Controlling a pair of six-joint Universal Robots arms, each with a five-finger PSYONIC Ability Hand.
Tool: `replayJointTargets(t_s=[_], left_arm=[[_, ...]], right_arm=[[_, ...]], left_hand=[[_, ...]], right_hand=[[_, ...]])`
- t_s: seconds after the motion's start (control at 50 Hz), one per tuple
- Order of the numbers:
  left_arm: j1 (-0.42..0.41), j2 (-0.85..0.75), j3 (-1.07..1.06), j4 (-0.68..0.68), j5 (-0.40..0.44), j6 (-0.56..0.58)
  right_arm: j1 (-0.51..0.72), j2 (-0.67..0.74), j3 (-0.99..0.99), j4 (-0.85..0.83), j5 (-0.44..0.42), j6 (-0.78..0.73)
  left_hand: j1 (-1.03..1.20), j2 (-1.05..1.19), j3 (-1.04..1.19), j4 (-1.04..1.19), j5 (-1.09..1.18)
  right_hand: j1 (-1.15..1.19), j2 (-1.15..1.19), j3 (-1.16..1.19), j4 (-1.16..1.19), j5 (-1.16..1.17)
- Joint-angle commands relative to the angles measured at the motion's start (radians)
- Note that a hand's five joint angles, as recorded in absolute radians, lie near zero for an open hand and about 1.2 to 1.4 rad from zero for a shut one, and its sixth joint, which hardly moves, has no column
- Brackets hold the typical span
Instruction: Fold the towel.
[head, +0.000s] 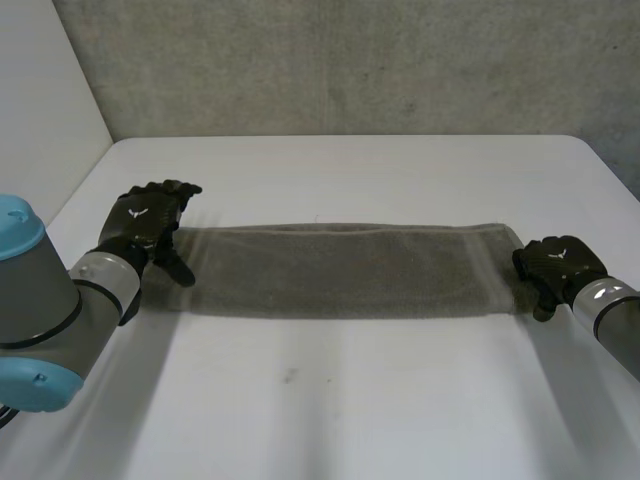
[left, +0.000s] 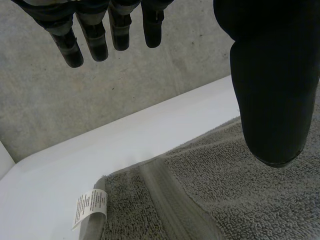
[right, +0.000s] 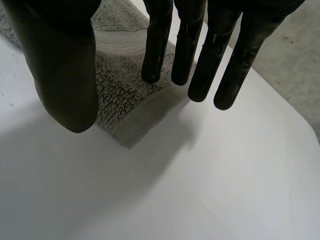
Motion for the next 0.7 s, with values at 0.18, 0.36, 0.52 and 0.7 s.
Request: replayJointTargets(t_s=[0.18, 0.36, 0.52, 0.7], left_arm=[[0.001, 0.001, -0.014, 0.002, 0.0, 0.0], [0.001, 0.007, -0.031, 0.005, 0.001, 0.0], [0.001, 0.008, -0.029, 0.005, 0.001, 0.0], [0.001, 0.008, -0.033, 0.005, 0.0, 0.0]], right_arm=[[-0.029, 0.066, -0.056, 0.008, -0.004, -0.003], [-0.199, -0.05, -0.053, 0.014, 0.018, 0.0], [-0.395, -0.072, -0.134, 0.048, 0.016, -0.085], [-0.086, -0.132, -0.238, 0.127, 0.015, -0.061]], left_hand=[[0.002, 0.011, 0.009, 0.009, -0.025], [0.002, 0.011, 0.009, 0.009, -0.025], [0.002, 0.011, 0.009, 0.009, -0.025], [0.002, 0.011, 0.009, 0.009, -0.025]], right_hand=[[0.772, 0.783, 0.771, 0.773, 0.764], [0.772, 0.783, 0.771, 0.773, 0.764], [0.772, 0.783, 0.771, 0.773, 0.764], [0.772, 0.783, 0.771, 0.773, 0.764]])
